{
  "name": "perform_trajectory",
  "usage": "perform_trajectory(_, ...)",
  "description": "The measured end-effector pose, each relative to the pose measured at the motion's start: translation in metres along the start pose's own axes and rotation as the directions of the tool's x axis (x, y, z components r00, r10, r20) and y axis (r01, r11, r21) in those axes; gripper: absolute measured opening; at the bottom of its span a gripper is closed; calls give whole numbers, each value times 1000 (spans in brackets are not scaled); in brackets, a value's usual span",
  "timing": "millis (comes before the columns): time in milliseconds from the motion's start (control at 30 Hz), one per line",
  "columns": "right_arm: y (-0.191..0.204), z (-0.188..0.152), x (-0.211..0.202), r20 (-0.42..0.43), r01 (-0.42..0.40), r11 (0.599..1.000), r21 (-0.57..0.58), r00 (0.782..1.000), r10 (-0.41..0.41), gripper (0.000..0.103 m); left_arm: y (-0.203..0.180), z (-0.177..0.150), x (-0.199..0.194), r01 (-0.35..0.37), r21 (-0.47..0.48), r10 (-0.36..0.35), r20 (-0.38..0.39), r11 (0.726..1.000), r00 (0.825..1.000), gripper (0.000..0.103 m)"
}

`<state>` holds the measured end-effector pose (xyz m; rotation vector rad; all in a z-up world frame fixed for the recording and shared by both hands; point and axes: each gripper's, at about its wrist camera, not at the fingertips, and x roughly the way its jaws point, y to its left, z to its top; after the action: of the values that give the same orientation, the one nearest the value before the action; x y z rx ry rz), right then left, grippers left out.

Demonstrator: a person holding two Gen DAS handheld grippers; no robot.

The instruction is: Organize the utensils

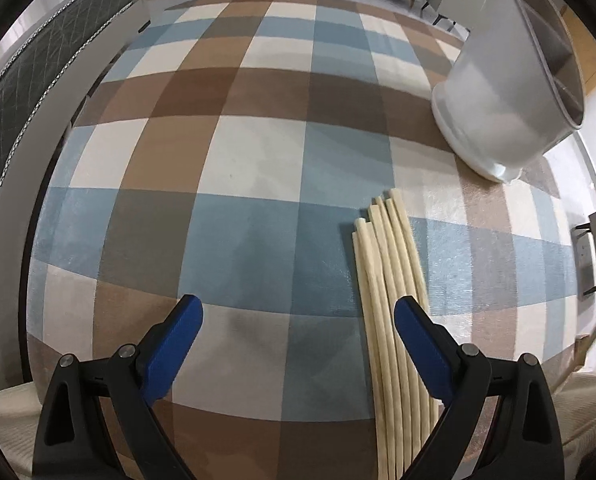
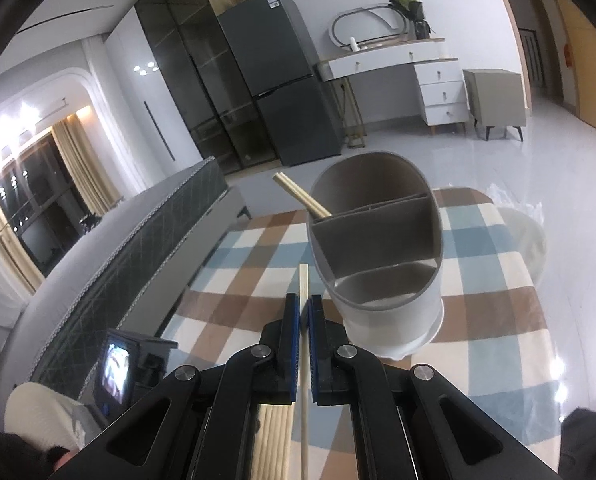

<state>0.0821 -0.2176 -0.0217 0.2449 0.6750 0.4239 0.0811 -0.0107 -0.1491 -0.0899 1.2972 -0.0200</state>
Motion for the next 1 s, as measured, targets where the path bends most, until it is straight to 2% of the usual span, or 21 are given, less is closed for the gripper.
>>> perform_trajectory(133,-6,0,-4,3,-13,1000,15,1000,13,3,0,0,8,-24,-6,24,-30,1000,999,94)
perform_trajectory(267,-10,2,-8,13,-19,999,32,1000,18,4,-4,2,7,-35,11,35,-17,999,999,92)
perform_trajectory(333,-11,2,-8,9,-19,999,40,1000,18,4,-4,2,4,-36,15,36,-5,999,999,79)
perform_trajectory(367,-12,2,-8,7,-19,999,46,1000,18,4,-4,2,3,-50,25,50,-5,998,999,75)
perform_trajectory(433,-14,2,-8,4,-21,998,58,1000,21,4,-4,1,-1,-45,26,45,3,999,999,55)
perform_trajectory(500,-15,2,-8,0,-22,998,64,1000,22,4,0,0,-4,-44,27,44,17,999,999,43)
perform_trajectory(567,-15,3,-8,0,-20,998,64,1000,20,4,6,-1,-7,-32,15,32,22,999,999,33)
perform_trajectory(600,-15,3,-8,-1,-23,998,65,1000,23,4,8,-2,-8,-17,8,17,26,1000,1000,22)
perform_trajectory(633,-14,3,-7,-3,-24,998,64,1000,24,4,11,-2,-8,0,-1,0,26,1000,1000,16)
perform_trajectory(667,-14,3,-7,-3,-22,998,62,1000,22,4,15,-2,-8,11,-9,-10,26,1000,1000,15)
perform_trajectory(700,-13,3,-6,-4,-21,998,61,1000,21,4,15,-5,-10,20,-17,-19,28,1000,999,9)
perform_trajectory(867,-9,2,-3,-12,-22,998,61,1000,22,4,31,-9,-17,102,-73,-100,33,992,994,3)
perform_trajectory(1000,-6,1,1,-19,-20,998,56,1000,21,4,40,-11,-22,130,-92,-126,54,987,991,1)
